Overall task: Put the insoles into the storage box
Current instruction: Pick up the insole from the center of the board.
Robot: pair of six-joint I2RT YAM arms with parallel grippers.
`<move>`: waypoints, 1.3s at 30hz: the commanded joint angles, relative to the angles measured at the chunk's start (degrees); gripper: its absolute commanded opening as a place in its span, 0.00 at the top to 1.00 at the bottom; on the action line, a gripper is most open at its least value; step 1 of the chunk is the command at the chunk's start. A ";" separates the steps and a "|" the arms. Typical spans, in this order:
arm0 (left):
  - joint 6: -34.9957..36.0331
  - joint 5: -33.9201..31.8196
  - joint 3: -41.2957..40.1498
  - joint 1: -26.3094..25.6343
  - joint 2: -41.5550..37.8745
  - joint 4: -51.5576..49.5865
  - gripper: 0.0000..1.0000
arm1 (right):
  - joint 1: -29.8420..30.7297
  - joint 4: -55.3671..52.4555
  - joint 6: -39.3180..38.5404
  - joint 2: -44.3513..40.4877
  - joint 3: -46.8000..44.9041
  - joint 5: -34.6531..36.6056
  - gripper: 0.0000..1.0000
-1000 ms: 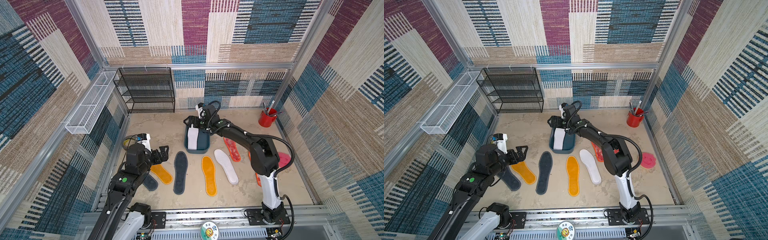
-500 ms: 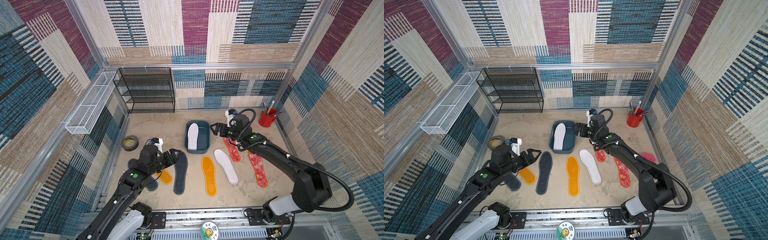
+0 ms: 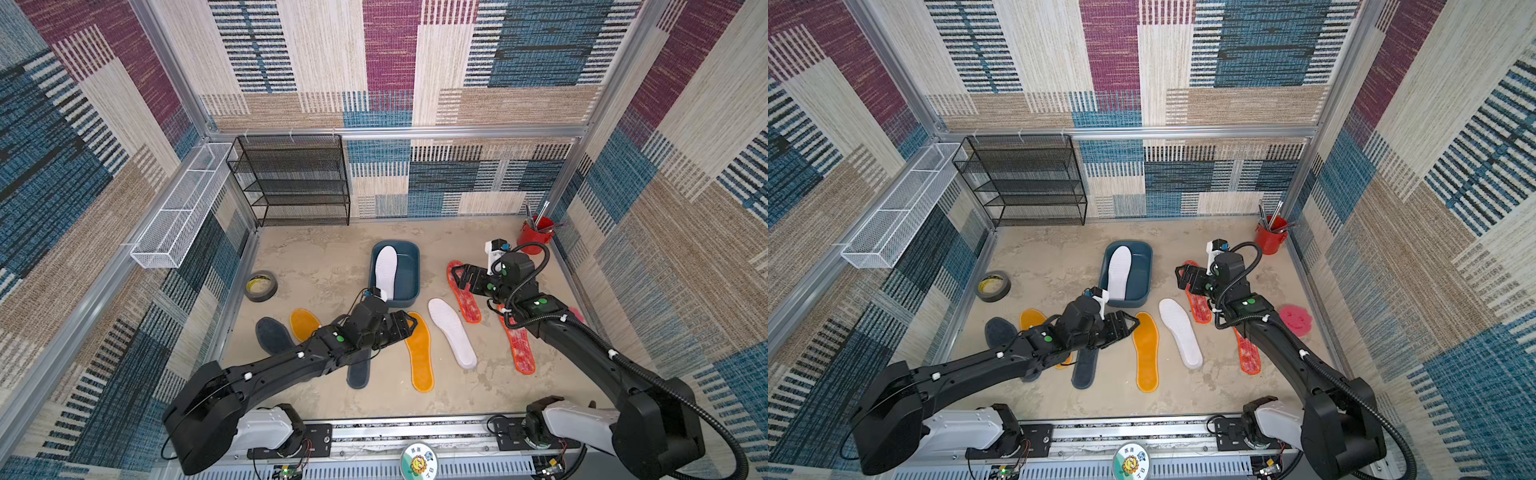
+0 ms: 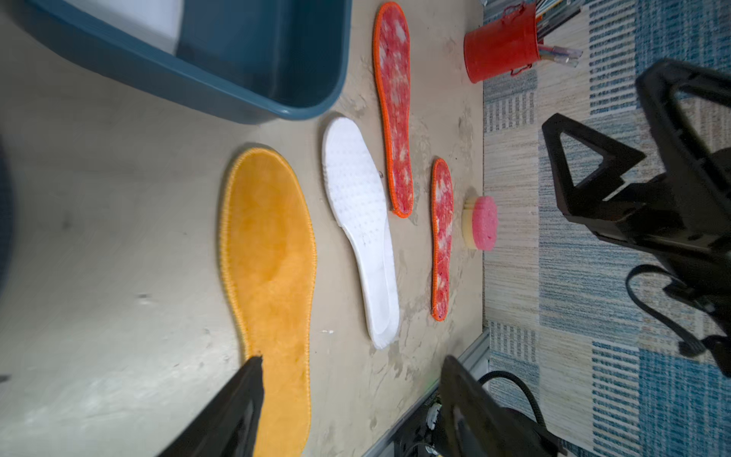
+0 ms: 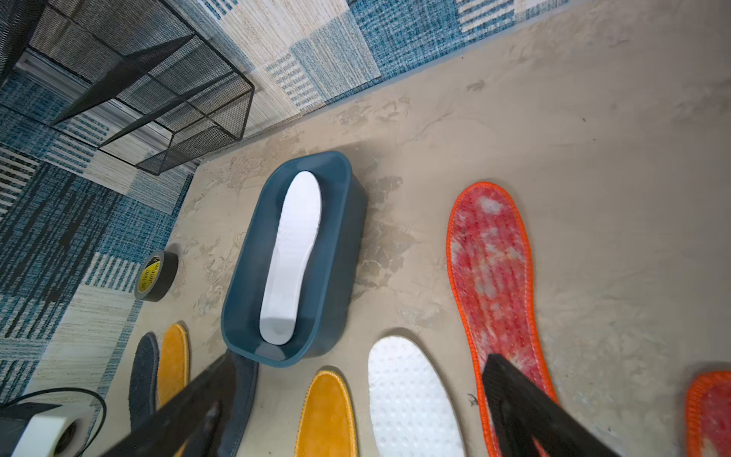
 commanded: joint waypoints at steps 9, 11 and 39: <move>-9.36 4.13 5.71 -3.50 18.23 14.69 0.40 | -1.59 -0.92 -0.33 -6.41 -5.32 -1.05 0.02; -9.82 4.39 6.90 -3.73 19.95 15.04 0.41 | -1.66 -1.09 -0.16 -7.09 -5.71 -1.05 0.02; -12.37 2.20 17.25 -4.99 32.93 8.48 0.56 | -3.04 -1.01 0.55 -12.33 -9.22 -1.40 0.02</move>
